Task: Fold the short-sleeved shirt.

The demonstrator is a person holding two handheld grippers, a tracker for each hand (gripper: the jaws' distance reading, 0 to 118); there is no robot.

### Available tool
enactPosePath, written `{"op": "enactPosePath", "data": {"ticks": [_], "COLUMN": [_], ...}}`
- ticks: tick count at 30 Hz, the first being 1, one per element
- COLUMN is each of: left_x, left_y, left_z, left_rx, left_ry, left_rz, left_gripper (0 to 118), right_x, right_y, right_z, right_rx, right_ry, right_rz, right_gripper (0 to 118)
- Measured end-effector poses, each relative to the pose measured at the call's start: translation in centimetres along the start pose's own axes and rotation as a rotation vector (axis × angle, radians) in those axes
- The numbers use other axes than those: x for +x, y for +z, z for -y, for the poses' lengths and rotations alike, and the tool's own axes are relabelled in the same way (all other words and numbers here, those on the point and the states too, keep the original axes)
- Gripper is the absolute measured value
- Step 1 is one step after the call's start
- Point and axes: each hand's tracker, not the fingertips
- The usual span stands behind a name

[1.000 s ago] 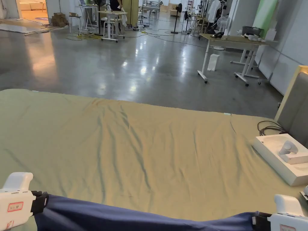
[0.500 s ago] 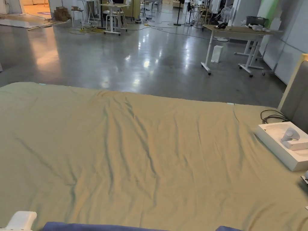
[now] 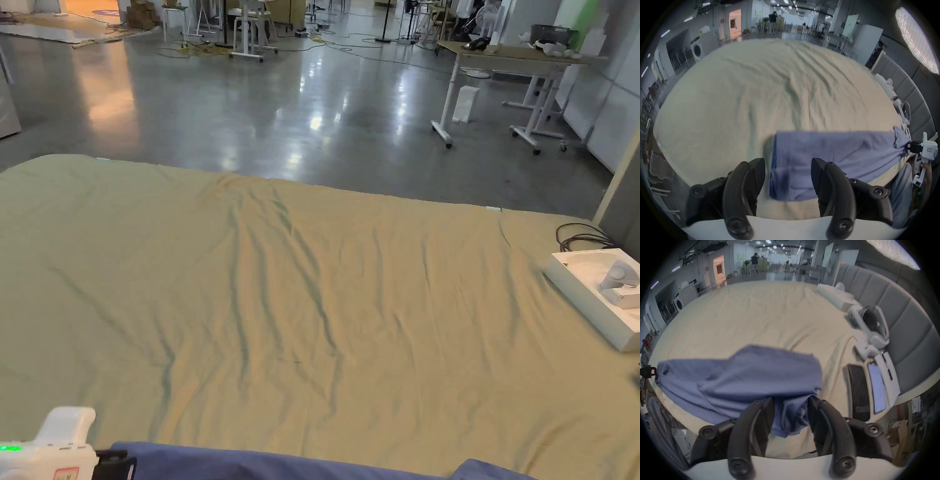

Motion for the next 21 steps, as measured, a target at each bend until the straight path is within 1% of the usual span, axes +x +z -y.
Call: {"op": "enactPosePath", "data": {"ticks": [3, 7, 12, 14, 15, 16, 17, 18, 19, 20, 21], "left_x": [1.8, 5.6, 10.0, 11.5, 12.2, 12.8, 13.3, 13.8, 14.2, 14.4, 14.6], "left_y": [1.5, 3.3, 5.7, 6.5, 6.9, 7.3, 7.5, 7.8, 8.0, 8.1, 8.2], "left_z": [-2.0, -4.3, -6.1, -6.5, -6.7, -6.8, -6.9, -7.0, -7.0, -7.0, -7.0], "left_rx": [0.119, 0.296, 0.481, 0.538, 0.567, 0.596, 0.615, 0.632, 0.65, 0.657, 0.658], "left_ry": [0.0, -0.057, -0.079, -0.089, -0.096, -0.107, -0.114, -0.118, -0.124, -0.126, -0.123], "left_rz": [0.028, 0.044, 0.081, 0.074, 0.06, 0.048, 0.035, 0.024, 0.017, 0.011, 0.013], "left_gripper": [63, 63, 63, 63, 62, 59, 54, 49, 44, 42, 39], "right_x": [-0.8, -2.9, -5.7, -6.8, -7.3, -7.9, -8.3, -8.8, -9.0, -9.2, -9.5], "right_y": [2.2, 5.0, 8.0, 8.9, 9.3, 9.6, 9.9, 10.1, 10.1, 10.2, 10.3], "right_z": [-2.1, -5.2, -8.0, -8.5, -8.8, -9.0, -9.2, -9.3, -9.4, -9.4, -9.5], "right_rx": [0.138, 0.353, 0.586, 0.663, 0.695, 0.725, 0.74, 0.75, 0.773, 0.782, 0.78], "right_ry": [-0.029, -0.022, -0.074, -0.074, -0.065, -0.057, -0.052, -0.05, -0.053, -0.055, -0.057], "right_rz": [-0.021, -0.021, -0.065, -0.078, -0.077, -0.068, -0.055, -0.053, -0.075, -0.104, -0.112], "right_gripper": [60, 60, 60, 58, 52, 43, 28, 23, 22, 16, 10]}}
